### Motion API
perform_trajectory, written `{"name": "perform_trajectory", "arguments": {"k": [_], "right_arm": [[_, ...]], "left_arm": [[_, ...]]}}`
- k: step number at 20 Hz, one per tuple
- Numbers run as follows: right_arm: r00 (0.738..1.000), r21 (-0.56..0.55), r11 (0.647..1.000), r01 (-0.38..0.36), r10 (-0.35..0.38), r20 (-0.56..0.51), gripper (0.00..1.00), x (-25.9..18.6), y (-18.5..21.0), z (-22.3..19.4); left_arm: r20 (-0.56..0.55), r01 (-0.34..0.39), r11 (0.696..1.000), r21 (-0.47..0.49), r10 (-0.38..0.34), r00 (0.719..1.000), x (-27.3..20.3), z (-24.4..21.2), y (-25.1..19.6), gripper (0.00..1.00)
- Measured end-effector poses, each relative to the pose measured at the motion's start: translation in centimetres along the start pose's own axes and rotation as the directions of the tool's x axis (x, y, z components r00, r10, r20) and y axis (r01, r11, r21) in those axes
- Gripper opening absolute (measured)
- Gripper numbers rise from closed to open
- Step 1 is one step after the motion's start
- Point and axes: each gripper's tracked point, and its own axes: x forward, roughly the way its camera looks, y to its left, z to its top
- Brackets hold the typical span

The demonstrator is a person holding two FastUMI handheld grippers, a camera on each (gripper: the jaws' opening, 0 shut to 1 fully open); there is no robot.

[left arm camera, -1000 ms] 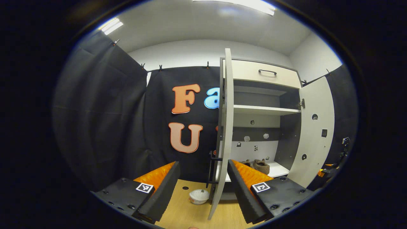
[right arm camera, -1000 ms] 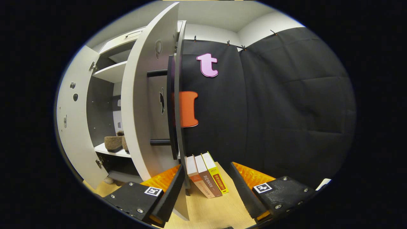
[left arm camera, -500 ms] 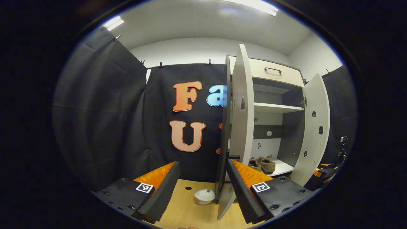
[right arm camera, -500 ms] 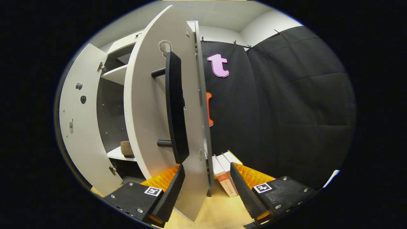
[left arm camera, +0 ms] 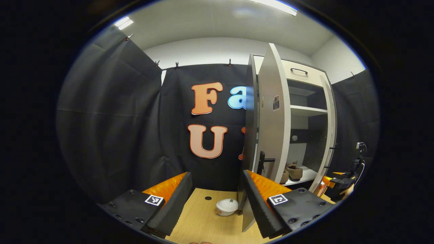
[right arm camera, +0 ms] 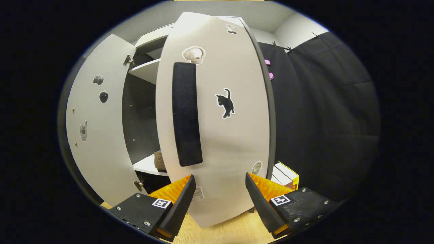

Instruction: Grab one shoe with the right hand and put it into the shoe cabinet, grab the other shoe with the left hand and put it into the shoe cabinet; then close the right door with the right hand and the left door with the left hand.

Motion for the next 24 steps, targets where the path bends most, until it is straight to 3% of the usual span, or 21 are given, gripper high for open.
{"name": "perform_trajectory", "arguments": {"k": [1, 7, 13, 24], "right_arm": [[1.0, -0.001, 1.0, -0.007, 0.007, 0.01, 0.91, -0.2, 0.6, 0.4], [1.0, -0.022, 1.0, -0.016, 0.017, 0.024, 0.91, -2.1, 0.8, 1.5], [1.0, -0.052, 0.999, -0.012, 0.014, 0.028, 0.91, -4.8, 0.1, 2.1], [0.998, -0.068, 0.997, 0.022, -0.018, 0.053, 0.91, -9.8, -2.8, 3.7]], "left_arm": [[-0.003, -0.005, 1.0, 0.001, 0.005, 1.0, -0.1, -0.3, 0.3, 0.96], [-0.027, -0.026, 0.999, 0.026, 0.027, 0.999, 1.1, -4.2, 1.6, 0.96], [-0.072, 0.019, 1.0, -0.018, -0.021, 0.997, 3.4, -9.6, 0.2, 0.96], [-0.17, 0.146, 0.987, -0.071, -0.156, 0.973, 8.8, -18.7, -6.9, 0.97]]}}
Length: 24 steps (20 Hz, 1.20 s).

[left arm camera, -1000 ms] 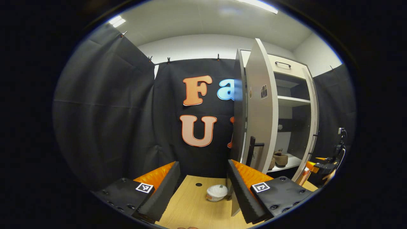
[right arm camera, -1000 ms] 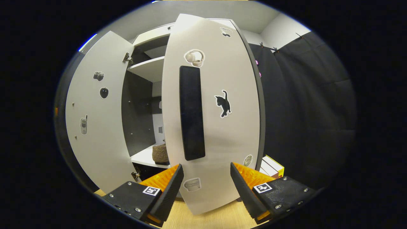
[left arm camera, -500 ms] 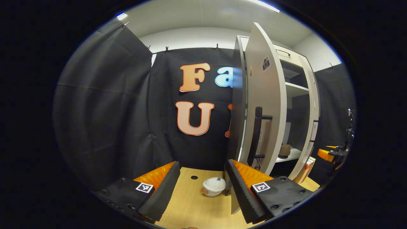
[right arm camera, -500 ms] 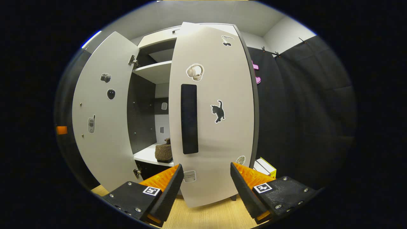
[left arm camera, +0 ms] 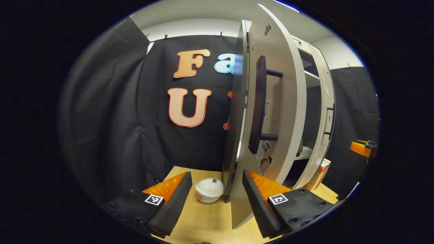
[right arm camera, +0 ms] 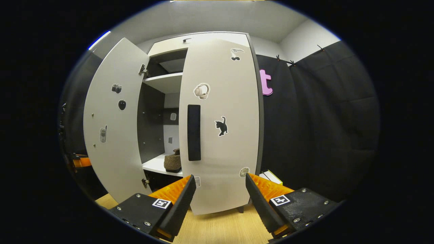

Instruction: Grab one shoe with the right hand and put it into the shoe cabinet, grab the other shoe with the left hand and put it into the shoe cabinet; then close the right door with the right hand and the left door with the left hand.

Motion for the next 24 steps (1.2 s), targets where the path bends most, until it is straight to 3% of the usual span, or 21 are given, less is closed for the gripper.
{"name": "perform_trajectory", "arguments": {"k": [6, 9, 11, 12, 14, 16, 24], "right_arm": [[1.0, 0.033, 0.999, 0.029, -0.029, -0.005, 0.91, -1.0, -2.0, -0.3], [1.0, 0.023, 0.999, 0.03, -0.03, -0.002, 0.91, -0.9, -2.3, 0.1], [1.0, 0.018, 1.0, 0.026, -0.026, 0.005, 0.91, -1.0, -2.2, 0.4], [1.0, 0.02, 1.0, 0.024, -0.024, 0.007, 0.91, -1.0, -2.2, 0.4], [1.0, 0.022, 1.0, 0.022, -0.022, 0.008, 0.91, -1.1, -2.3, 0.3], [1.0, 0.019, 0.999, 0.027, -0.027, 0.009, 0.91, -1.2, -2.7, 0.3], [0.997, 0.041, 0.997, 0.07, -0.072, 0.034, 0.91, -2.2, -5.8, 0.6]], "left_arm": [[-0.022, 0.0, 0.999, -0.049, -0.001, 1.0, 0.4, -0.7, -1.0, 0.97], [-0.015, 0.036, 0.998, -0.054, -0.036, 0.999, 0.5, -0.3, -3.3, 0.99], [-0.015, 0.063, 0.997, -0.052, -0.063, 0.998, 0.6, -0.7, -4.9, 0.94], [-0.015, 0.081, 0.995, -0.054, -0.082, 0.997, 0.6, -0.6, -5.8, 0.99], [-0.011, 0.119, 0.991, -0.057, -0.12, 0.993, 0.9, -0.4, -7.6, 0.94], [-0.012, 0.146, 0.988, -0.05, -0.147, 0.989, 1.4, -0.4, -8.9, 0.96], [-0.009, 0.138, 0.99, -0.002, -0.138, 0.99, 4.7, 0.2, -10.8, 0.96]]}}
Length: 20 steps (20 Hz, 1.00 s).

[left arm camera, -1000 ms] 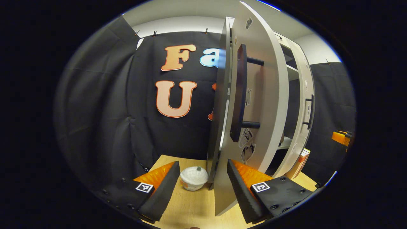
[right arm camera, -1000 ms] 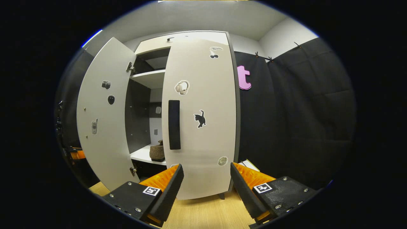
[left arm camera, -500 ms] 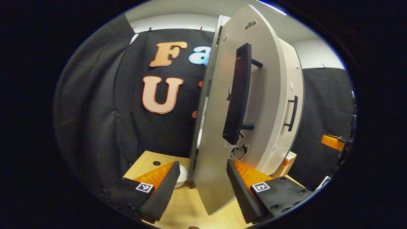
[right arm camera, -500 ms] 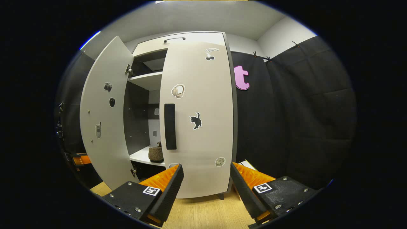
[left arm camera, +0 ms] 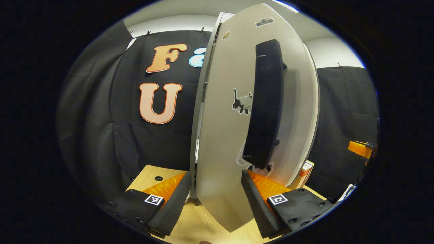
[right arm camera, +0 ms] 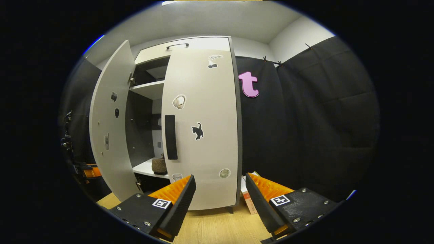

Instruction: Grab one shoe with the right hand and put it into the shoe cabinet, grab the other shoe with the left hand and put it into the shoe cabinet; then close the right door with the right hand and the left door with the left hand.

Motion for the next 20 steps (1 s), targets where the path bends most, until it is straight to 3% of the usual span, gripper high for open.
{"name": "perform_trajectory", "arguments": {"k": [3, 6, 9, 10, 15, 18, 20], "right_arm": [[1.0, 0.005, 1.0, 0.006, -0.006, 0.002, 0.91, 0.0, -0.6, -0.1], [1.0, 0.001, 1.0, 0.016, -0.016, 0.006, 0.91, 0.0, -1.6, -0.1], [1.0, 0.003, 1.0, 0.029, -0.029, 0.003, 0.91, 0.2, -2.6, -0.3], [0.999, 0.005, 0.999, 0.033, -0.033, 0.002, 0.91, 0.2, -2.9, -0.4], [0.999, 0.001, 0.999, 0.051, -0.051, -0.005, 0.91, 0.1, -4.3, -0.9], [0.998, -0.001, 0.998, 0.057, -0.057, -0.001, 0.91, 0.1, -4.9, -1.0], [0.998, 0.0, 0.998, 0.058, -0.058, -0.006, 0.91, 0.3, -5.2, -1.1]], "left_arm": [[0.005, 0.006, 1.0, 0.0, -0.006, 1.0, 1.5, 0.2, -0.7, 0.99], [0.006, 0.025, 1.0, -0.005, -0.025, 1.0, 2.8, 0.2, -2.1, 0.94], [0.002, 0.038, 0.999, -0.001, -0.038, 0.999, 4.7, 0.1, -3.7, 0.99], [0.003, 0.045, 0.999, 0.003, -0.045, 0.999, 5.5, 0.2, -4.4, 0.94], [0.018, 0.051, 0.997, 0.064, -0.052, 0.998, 8.8, 0.9, -8.3, 0.97], [0.029, 0.021, 0.992, 0.125, -0.024, 0.999, 10.0, 1.0, -9.3, 0.95], [0.025, 0.005, 0.993, 0.117, -0.008, 1.0, 10.3, 0.9, -9.2, 0.95]]}}
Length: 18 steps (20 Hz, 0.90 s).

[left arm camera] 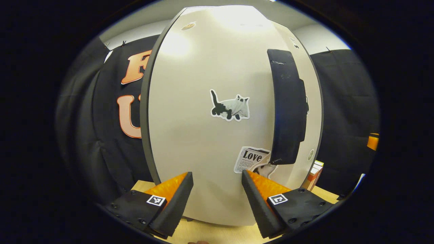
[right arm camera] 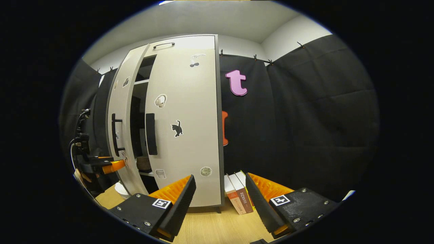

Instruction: Grab one shoe with the right hand and put it into the shoe cabinet, grab the other shoe with the left hand and put it into the shoe cabinet; then close the right door with the right hand and the left door with the left hand.

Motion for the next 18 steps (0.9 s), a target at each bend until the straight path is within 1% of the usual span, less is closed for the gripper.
{"name": "perform_trajectory", "arguments": {"k": [4, 8, 10, 12, 13, 15, 18], "right_arm": [[1.0, 0.003, 1.0, -0.007, 0.007, -0.013, 0.91, 0.5, -0.3, -0.3], [1.0, -0.006, 1.0, -0.024, 0.024, -0.015, 0.91, 1.2, -0.2, -0.2], [0.999, -0.003, 0.999, -0.04, 0.04, -0.022, 0.91, 1.5, 0.1, -0.1], [0.998, -0.008, 0.998, -0.059, 0.059, -0.017, 0.91, 2.0, 0.7, 0.6], [0.998, -0.014, 0.998, -0.069, 0.069, -0.013, 0.91, 2.0, 1.0, 1.1], [0.996, -0.026, 0.996, -0.09, 0.09, -0.012, 0.91, 1.8, 1.7, 1.9], [0.994, -0.042, 0.993, -0.11, 0.11, -0.006, 0.91, 1.6, 2.6, 3.4]], "left_arm": [[-0.024, -0.027, 0.999, -0.047, 0.026, 0.999, 0.8, -0.1, 0.2, 0.95], [-0.036, -0.052, 0.998, -0.028, 0.051, 0.998, 1.8, -0.2, -0.1, 0.95], [-0.068, -0.045, 0.998, -0.047, 0.042, 0.997, 1.2, -0.3, -0.6, 0.95], [-0.091, -0.033, 0.997, -0.074, 0.026, 0.995, -0.3, -0.2, -1.0, 0.99], [-0.1, -0.031, 0.996, -0.081, 0.022, 0.995, -1.5, 0.0, -1.0, 0.97], [-0.111, -0.031, 0.995, -0.097, 0.02, 0.994, -5.0, 0.6, -0.4, 0.97], [-0.083, -0.049, 0.991, -0.123, 0.039, 0.996, -10.8, 3.0, 1.9, 0.96]]}}
